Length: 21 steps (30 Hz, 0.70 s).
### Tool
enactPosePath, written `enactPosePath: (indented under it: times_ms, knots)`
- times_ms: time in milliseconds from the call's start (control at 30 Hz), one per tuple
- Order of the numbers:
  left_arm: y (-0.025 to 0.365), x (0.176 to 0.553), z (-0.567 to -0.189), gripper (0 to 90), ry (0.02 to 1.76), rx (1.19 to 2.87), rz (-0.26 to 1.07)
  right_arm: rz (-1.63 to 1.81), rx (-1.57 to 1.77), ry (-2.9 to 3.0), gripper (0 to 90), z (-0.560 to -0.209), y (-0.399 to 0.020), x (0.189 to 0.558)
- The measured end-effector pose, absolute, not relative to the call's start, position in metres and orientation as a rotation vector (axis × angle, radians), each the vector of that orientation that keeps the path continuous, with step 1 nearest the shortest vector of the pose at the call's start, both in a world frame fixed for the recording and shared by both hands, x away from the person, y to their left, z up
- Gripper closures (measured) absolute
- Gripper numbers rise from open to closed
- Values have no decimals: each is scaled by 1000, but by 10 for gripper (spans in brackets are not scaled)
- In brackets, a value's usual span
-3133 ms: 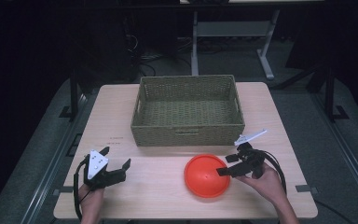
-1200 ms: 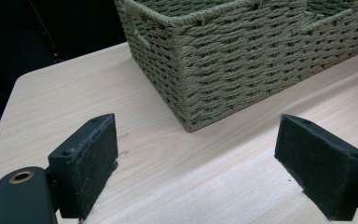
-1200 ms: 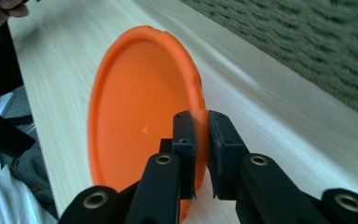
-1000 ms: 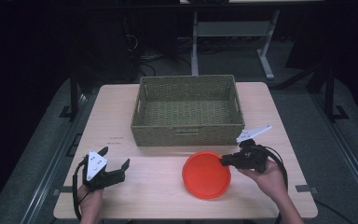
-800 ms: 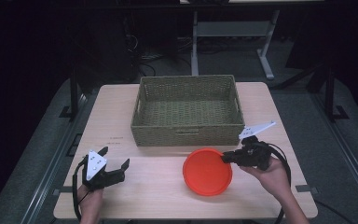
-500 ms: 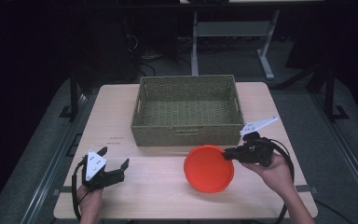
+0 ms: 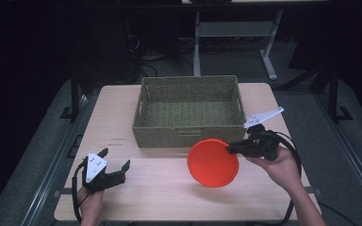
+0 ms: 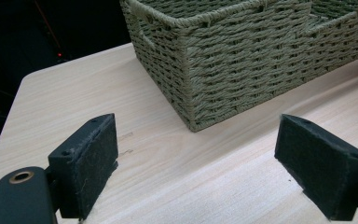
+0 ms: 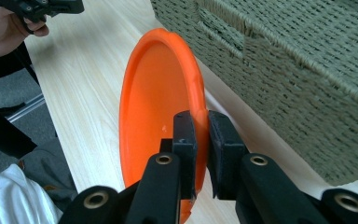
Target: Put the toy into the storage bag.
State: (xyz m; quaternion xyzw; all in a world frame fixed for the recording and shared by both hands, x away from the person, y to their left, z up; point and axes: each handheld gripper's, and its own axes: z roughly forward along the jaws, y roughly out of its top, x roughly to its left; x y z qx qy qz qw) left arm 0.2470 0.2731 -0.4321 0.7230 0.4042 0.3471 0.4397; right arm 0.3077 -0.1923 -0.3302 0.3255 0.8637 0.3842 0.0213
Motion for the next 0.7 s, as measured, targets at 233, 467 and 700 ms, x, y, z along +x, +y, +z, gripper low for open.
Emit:
enactPosePath:
  times_ms: [233, 467, 700]
  knots:
    - [274, 247, -432, 127, 1002, 1798, 868, 1175, 988, 2676, 821, -316, -190, 311]
    - [273, 247, -432, 127, 998, 1800, 867, 1173, 976, 2669, 821, -305, -189, 315]
    - [275, 247, -432, 127, 1009, 1789, 864, 1176, 969, 2661, 821, -293, -187, 322]
